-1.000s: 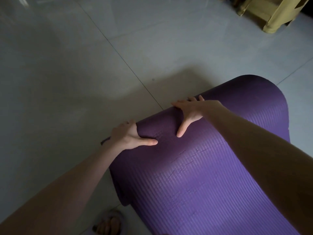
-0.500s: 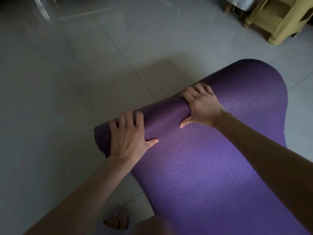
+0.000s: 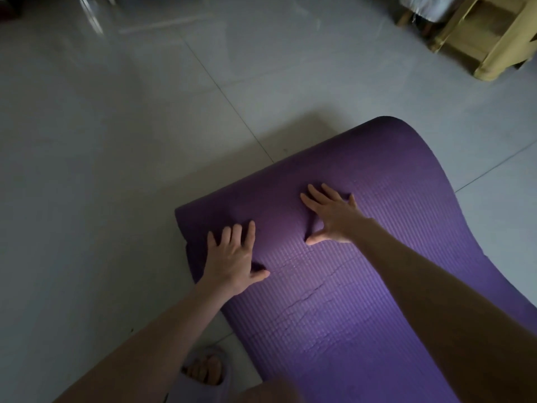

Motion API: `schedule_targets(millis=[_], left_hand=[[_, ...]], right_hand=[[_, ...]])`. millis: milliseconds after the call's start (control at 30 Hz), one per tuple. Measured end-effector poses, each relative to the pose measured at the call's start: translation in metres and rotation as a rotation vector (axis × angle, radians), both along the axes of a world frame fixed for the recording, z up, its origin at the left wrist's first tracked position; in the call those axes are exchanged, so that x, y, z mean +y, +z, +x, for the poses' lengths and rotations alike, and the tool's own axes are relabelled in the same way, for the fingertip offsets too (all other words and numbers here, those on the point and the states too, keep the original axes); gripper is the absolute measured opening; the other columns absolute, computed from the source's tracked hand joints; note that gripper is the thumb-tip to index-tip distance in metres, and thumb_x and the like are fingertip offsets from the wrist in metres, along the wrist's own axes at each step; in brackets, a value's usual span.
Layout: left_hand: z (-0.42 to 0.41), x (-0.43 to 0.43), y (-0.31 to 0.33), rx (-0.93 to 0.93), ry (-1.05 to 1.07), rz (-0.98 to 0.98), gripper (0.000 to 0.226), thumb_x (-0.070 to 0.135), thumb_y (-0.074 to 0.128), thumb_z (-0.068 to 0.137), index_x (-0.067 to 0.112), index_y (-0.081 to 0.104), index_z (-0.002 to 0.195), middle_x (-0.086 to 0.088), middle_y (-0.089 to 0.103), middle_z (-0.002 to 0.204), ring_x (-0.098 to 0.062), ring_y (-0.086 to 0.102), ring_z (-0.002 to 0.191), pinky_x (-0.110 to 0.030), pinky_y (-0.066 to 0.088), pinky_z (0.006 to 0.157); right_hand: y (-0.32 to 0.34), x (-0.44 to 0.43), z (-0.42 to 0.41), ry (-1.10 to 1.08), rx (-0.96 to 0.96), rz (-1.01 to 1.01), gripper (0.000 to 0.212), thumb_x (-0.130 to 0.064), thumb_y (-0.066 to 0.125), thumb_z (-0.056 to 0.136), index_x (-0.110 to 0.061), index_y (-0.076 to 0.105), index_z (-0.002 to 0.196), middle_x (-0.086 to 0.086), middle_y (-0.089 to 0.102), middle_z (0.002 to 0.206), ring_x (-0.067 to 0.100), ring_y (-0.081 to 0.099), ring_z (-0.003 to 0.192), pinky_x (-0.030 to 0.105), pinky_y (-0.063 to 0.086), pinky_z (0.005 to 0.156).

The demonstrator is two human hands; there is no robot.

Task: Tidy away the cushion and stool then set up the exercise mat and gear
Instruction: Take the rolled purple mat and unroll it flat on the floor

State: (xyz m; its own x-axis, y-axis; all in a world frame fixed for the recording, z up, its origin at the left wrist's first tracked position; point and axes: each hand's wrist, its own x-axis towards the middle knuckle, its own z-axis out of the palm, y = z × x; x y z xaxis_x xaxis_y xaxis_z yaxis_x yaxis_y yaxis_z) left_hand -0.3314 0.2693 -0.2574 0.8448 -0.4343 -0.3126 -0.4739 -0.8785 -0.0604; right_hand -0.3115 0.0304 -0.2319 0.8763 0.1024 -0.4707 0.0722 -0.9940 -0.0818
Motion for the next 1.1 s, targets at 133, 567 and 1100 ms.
schedule_targets(millis=[133,567,1100], left_hand=[[0.005,0.003,0.009,-0.010,-0.013,-0.082,0.084,0.068,0.042,0.083,0.020,0.018,0.148,-0.011,0.032,0.139,-0.028,0.034,0.127,-0.050,0.027,0.106],[0.124,0.016,0.023,0.224,0.248,-0.380,0.088,0.071,0.049,0.078,0.014,0.031,0.142,-0.013,0.038,0.140,-0.032,0.036,0.129,-0.046,0.034,0.103],[0.224,0.019,-0.023,0.838,0.253,-0.418,0.080,0.084,0.052,0.061,0.033,0.051,0.123,0.018,0.055,0.120,-0.010,0.052,0.116,-0.033,0.038,0.103]], right_hand=[[0.002,0.004,0.000,-0.061,-0.102,0.043,0.098,-0.057,0.066,0.077,-0.027,0.011,0.152,-0.003,0.004,0.161,0.024,0.004,0.146,0.058,0.011,0.115],[0.028,0.016,0.098,-0.161,0.056,0.150,0.117,-0.062,0.076,0.060,-0.032,0.011,0.152,-0.009,0.003,0.160,0.025,-0.010,0.146,0.055,-0.007,0.116],[0.013,0.025,0.211,-0.236,0.533,0.047,0.110,-0.070,0.077,0.052,-0.037,0.029,0.146,-0.005,0.029,0.154,0.024,0.018,0.144,0.043,0.014,0.115]])
